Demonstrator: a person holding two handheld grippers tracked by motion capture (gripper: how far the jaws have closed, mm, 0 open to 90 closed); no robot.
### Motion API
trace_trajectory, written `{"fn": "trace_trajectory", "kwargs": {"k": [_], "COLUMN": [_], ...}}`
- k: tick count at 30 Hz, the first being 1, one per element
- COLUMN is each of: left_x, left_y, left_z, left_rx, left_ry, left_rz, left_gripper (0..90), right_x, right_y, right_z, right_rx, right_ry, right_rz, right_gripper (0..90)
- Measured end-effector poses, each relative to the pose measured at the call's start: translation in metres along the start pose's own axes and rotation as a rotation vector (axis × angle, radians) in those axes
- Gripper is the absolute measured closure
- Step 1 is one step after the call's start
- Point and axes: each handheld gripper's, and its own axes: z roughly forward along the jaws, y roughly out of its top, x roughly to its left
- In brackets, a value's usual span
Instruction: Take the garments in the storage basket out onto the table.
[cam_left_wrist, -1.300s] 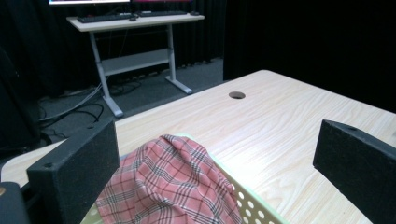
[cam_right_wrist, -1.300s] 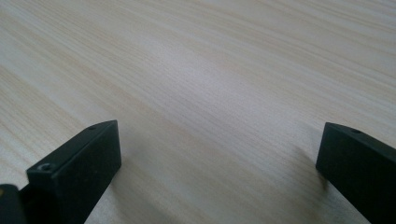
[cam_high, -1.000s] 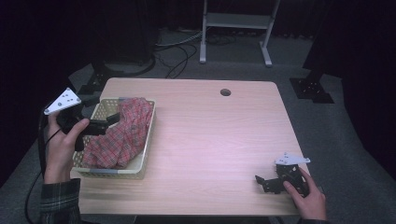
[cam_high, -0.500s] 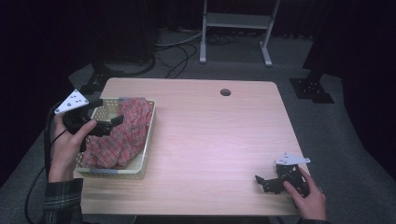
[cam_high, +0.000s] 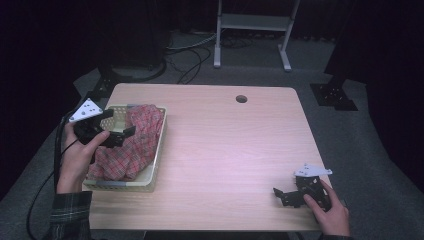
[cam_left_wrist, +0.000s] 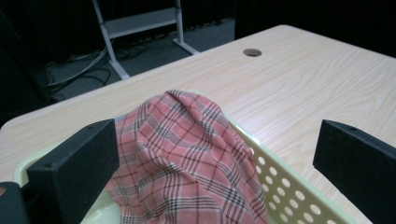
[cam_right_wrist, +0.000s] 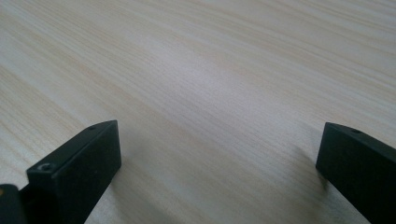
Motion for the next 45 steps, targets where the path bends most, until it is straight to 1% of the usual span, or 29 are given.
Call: {"fn": "trace_trajectory", "kwargs": {"k": [3,8,11,19,23,27,31,37,45], "left_x": [0.001,0.0,0.001,0.003,0.004,0.005,0.005,0.004,0.005], "left_y": [-0.003,-0.006,-0.009,-0.017,-0.02,-0.022,-0.024,-0.027,-0.034], "left_z": [0.004,0.011,0.015,0.025,0.027,0.031,0.033,0.039,0.046], "left_rx": [0.017,0.064,0.07,0.11,0.115,0.142,0.146,0.17,0.205], "left_ry": [0.006,0.021,0.015,0.015,0.019,0.026,0.023,0.016,0.024], "left_rz": [0.0,0.008,0.0,-0.016,-0.021,-0.012,-0.014,-0.016,-0.018], "left_gripper": [0.1,0.1,0.1,0.1,0.1,0.1,0.1,0.1,0.1], "right_x": [0.0,0.0,0.0,0.0,0.0,0.0,0.0,0.0,0.0], "right_y": [0.0,0.0,0.0,0.0,0.0,0.0,0.0,0.0,0.0], "right_z": [0.0,0.0,0.0,0.0,0.0,0.0,0.0,0.0,0.0], "right_rx": [0.0,0.0,0.0,0.0,0.0,0.0,0.0,0.0,0.0], "right_ry": [0.0,0.0,0.0,0.0,0.0,0.0,0.0,0.0,0.0], "right_rz": [0.0,0.0,0.0,0.0,0.0,0.0,0.0,0.0,0.0], "right_gripper": [0.0,0.0,0.0,0.0,0.0,0.0,0.0,0.0,0.0]}}
